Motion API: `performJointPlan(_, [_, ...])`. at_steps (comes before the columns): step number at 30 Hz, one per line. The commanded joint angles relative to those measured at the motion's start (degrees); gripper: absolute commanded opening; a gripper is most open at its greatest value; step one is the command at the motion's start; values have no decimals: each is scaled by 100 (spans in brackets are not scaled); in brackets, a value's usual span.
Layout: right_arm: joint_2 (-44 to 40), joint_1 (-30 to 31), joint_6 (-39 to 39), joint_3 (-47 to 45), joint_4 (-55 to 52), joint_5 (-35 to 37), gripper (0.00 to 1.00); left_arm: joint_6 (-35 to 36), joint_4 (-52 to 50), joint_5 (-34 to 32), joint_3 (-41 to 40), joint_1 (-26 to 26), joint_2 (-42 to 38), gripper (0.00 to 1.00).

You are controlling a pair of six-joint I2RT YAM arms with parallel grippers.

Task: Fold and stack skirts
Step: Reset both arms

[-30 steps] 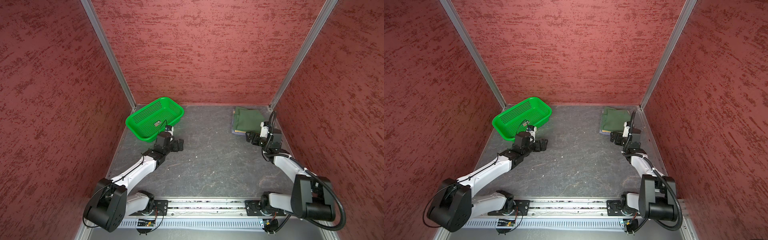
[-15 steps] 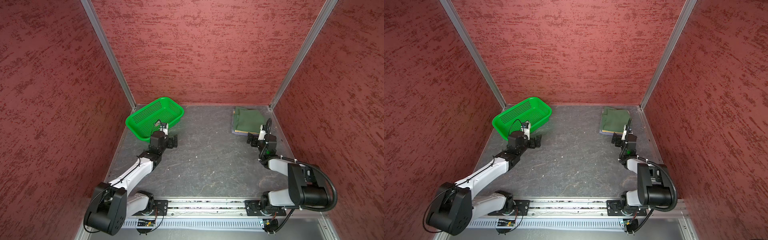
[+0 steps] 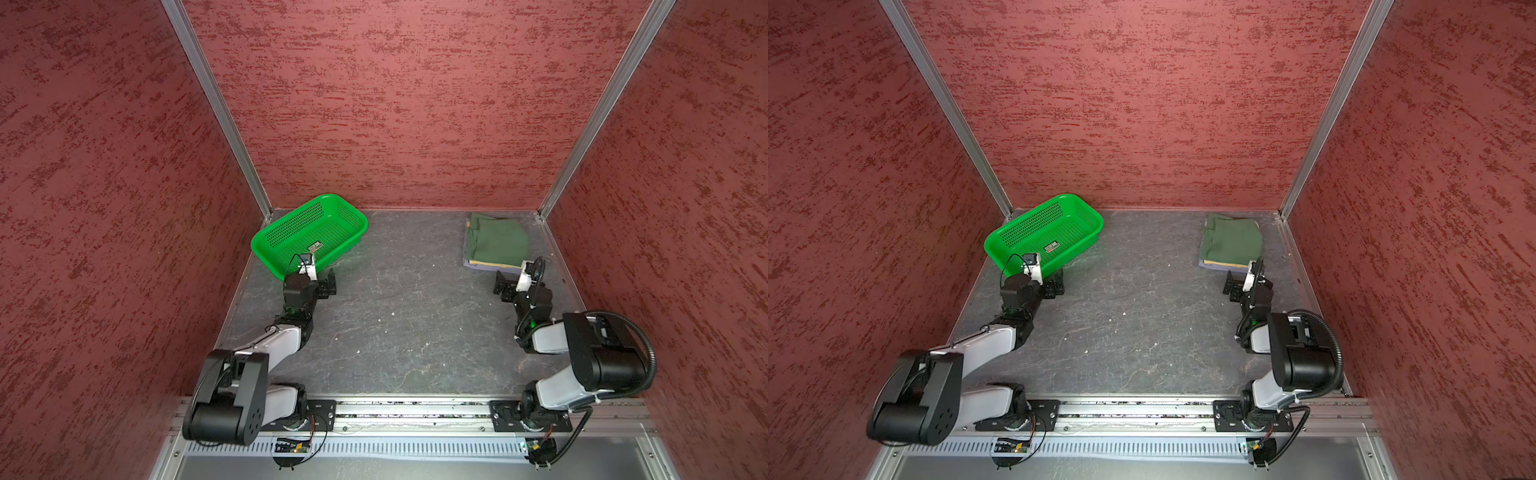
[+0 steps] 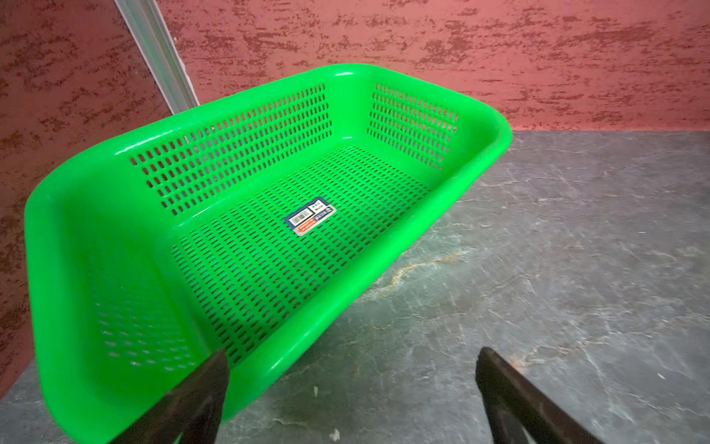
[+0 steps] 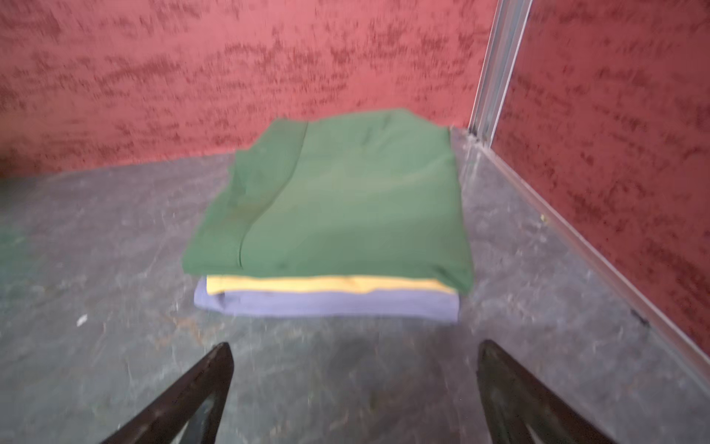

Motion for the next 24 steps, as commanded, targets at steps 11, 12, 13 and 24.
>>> performJointPlan(11, [-29,41,-52,95,346,165,99,-70,1942,684,-17,392,1325,99])
performJointPlan(12, [-31,38,-53,95,345,165,99,-118,1706,651,26,399,1259,99])
performJointPlan(13, [-31,38,-51,96,335,165,99,-139,1696,666,45,420,1276,99])
performJointPlan(24, [-27,48,-117,113,312,-7,99,-173,1618,793,100,491,1279,99])
